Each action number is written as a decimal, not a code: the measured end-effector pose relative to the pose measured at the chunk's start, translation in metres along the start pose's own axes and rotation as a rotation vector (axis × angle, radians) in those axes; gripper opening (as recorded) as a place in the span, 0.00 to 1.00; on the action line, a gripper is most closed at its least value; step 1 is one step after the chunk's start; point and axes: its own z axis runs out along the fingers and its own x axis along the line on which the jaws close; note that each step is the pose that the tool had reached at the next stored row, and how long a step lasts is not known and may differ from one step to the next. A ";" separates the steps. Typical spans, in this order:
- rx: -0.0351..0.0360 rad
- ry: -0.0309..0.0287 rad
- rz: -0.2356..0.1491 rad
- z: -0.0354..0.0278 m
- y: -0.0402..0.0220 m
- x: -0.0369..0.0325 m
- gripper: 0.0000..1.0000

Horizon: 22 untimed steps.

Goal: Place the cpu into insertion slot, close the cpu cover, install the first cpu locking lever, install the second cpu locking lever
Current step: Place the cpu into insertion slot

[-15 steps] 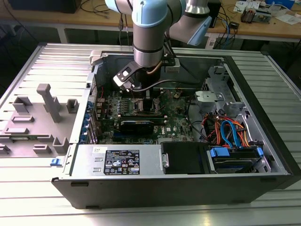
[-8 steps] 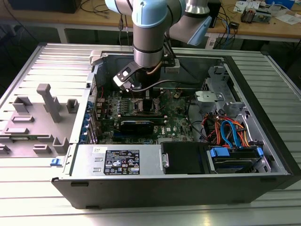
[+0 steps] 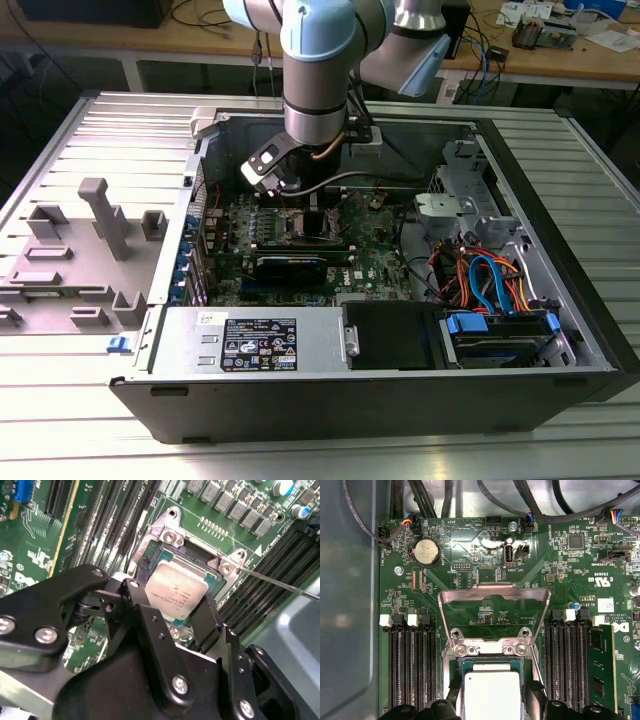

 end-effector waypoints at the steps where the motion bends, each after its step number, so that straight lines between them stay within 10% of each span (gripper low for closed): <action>1: 0.0000 0.0000 0.000 0.0000 0.0000 0.0000 0.62; 22: 0.0014 0.0000 0.000 -0.0068 0.0004 0.0000 0.62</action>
